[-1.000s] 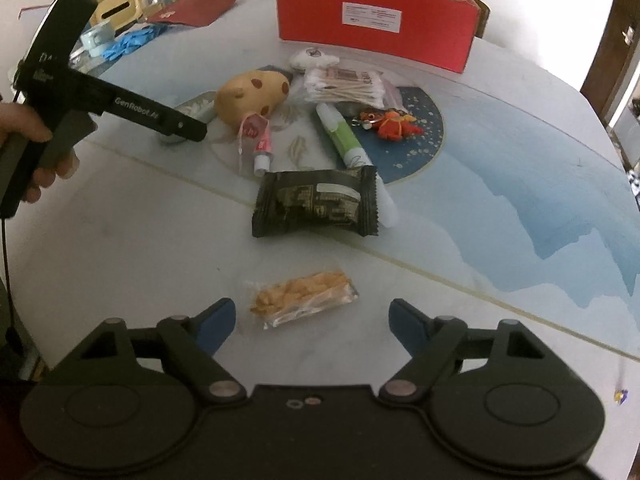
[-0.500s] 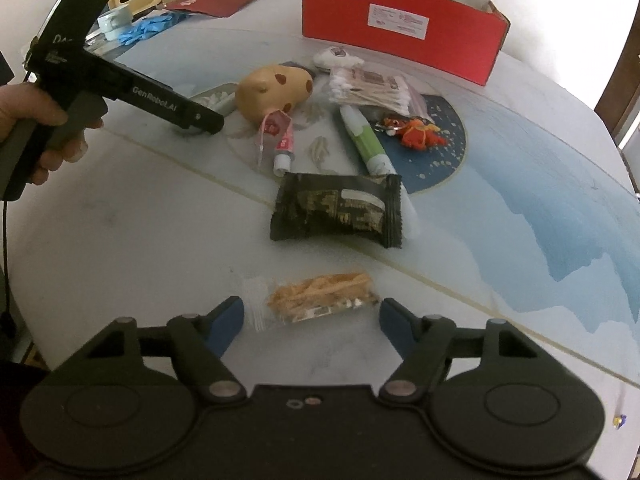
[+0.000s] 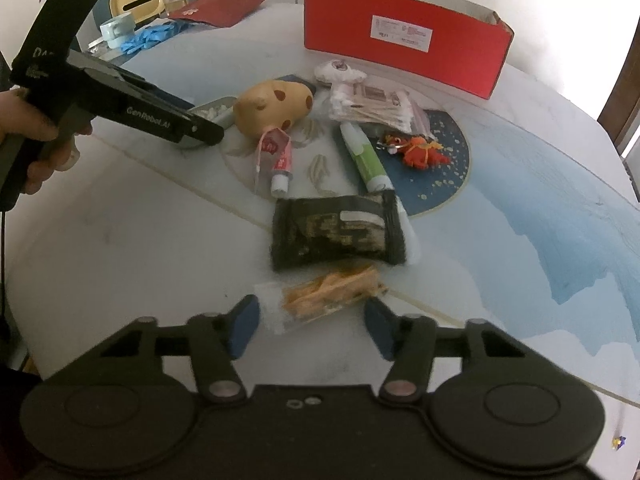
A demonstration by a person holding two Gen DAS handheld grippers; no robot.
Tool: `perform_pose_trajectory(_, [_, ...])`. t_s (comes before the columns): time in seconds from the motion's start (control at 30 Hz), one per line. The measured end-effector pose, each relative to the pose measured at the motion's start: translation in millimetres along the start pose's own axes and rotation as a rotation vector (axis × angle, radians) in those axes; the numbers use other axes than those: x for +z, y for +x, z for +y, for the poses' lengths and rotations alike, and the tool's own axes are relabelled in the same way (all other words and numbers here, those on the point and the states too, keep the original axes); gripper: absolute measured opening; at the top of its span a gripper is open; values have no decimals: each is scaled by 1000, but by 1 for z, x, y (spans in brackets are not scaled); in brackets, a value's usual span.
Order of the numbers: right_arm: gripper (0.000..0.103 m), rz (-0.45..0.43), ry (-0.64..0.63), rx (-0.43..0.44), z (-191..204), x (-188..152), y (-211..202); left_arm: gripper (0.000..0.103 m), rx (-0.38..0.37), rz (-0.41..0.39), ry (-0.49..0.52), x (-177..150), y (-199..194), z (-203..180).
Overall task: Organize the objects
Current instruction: 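Grasp the correction-tape dispenser with the left gripper while the right grasps the snack bag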
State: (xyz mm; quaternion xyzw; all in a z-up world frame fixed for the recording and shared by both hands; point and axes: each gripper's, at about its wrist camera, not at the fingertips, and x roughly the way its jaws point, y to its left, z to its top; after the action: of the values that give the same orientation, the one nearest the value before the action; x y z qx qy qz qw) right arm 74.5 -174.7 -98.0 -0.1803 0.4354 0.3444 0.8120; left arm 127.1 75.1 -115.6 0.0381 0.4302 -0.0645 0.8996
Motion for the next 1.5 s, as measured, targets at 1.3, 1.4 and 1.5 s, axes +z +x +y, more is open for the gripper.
perform_pose_trajectory(1.3, [33, 71, 272, -62, -32, 14, 5, 51, -34, 17, -61, -7, -12, 9])
perform_pose_trajectory(1.4, [24, 75, 305, -56, -37, 11, 2, 51, -46, 20, -84, -8, -15, 12])
perform_pose_trajectory(1.5, [21, 72, 334, -55, -41, 6, -4, 51, -60, 27, -112, -8, -20, 15])
